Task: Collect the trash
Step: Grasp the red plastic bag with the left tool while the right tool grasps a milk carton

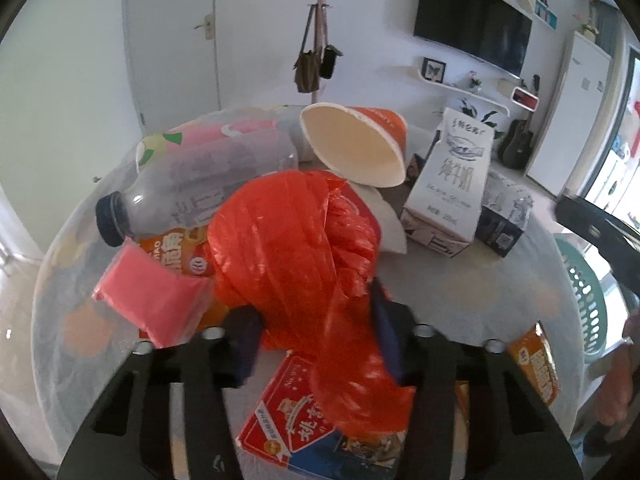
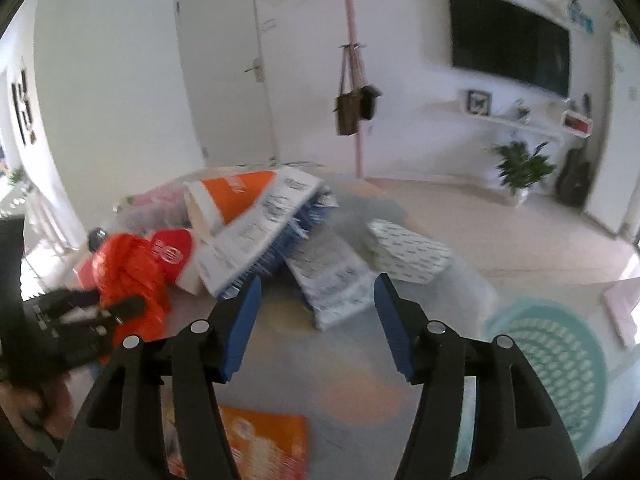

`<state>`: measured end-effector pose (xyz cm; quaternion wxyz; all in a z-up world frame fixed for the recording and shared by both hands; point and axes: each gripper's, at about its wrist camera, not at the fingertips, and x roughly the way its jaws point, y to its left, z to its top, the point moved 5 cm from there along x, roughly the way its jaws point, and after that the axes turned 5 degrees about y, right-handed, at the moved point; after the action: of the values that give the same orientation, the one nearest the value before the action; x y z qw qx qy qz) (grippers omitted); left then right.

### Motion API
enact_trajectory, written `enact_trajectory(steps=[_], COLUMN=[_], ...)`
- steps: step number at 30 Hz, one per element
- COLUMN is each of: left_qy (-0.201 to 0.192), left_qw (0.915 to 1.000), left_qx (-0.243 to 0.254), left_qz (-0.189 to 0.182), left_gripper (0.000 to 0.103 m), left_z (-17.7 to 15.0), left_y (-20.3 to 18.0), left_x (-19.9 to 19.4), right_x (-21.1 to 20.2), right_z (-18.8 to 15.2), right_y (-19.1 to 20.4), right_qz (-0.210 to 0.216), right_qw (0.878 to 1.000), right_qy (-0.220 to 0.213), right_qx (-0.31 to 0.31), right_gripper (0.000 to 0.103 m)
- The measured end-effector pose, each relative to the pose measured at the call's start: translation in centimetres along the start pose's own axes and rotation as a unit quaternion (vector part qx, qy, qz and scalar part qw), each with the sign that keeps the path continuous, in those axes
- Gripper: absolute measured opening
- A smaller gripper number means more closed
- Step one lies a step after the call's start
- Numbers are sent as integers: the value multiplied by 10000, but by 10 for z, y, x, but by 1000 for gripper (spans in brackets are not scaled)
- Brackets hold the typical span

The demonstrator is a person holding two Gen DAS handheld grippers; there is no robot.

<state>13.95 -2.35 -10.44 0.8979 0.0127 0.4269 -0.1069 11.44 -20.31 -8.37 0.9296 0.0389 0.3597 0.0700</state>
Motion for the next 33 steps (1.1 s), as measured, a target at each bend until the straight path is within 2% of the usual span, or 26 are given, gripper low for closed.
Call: enact_trajectory(steps=[3,9,15,21,22,24,25,26,28,33], left_qy=[-140,-550,-693,-704,-713,-745,-761,-791,-842,-939], left_qw=[9999,9980,9970,9966,9965,9964,9963,9961,9957,9949], left_qx=[-4,-177,-157,-173,-162,-118,-109,-105,-118,-157], left_qz=[-67,-258,-291,-394,-402,-379,-378,-376,-359,-321], left_gripper=[30,29,29,29,29,29,29,29,29,29], left_z=[-1,4,12,13,13,14,13,14,14,10], left_y=[0,7,4,8,7,4,5,6,6,5], left_x=[-7,-31,-44,-43,-43,-45,-46,-48,-51,-59], right_x=[13,46,86,111,113,108,102,96,82,52], right_z=[18,49,59,62,62,65,66,68,69,72], right_y=[8,-11,-18,-7,-5,0,4,7,17,50], right_qz=[137,133,247,702,742,726,700,653,547,631], right_qw=[9999,9993,9968,9924,9920,9936,9949,9959,9975,9968], right_qy=[50,226,619,907,917,800,693,616,450,267], right_qx=[-30,257,443,453,450,341,226,150,-46,-402], right_gripper=[65,71,73,75,74,59,46,40,36,35])
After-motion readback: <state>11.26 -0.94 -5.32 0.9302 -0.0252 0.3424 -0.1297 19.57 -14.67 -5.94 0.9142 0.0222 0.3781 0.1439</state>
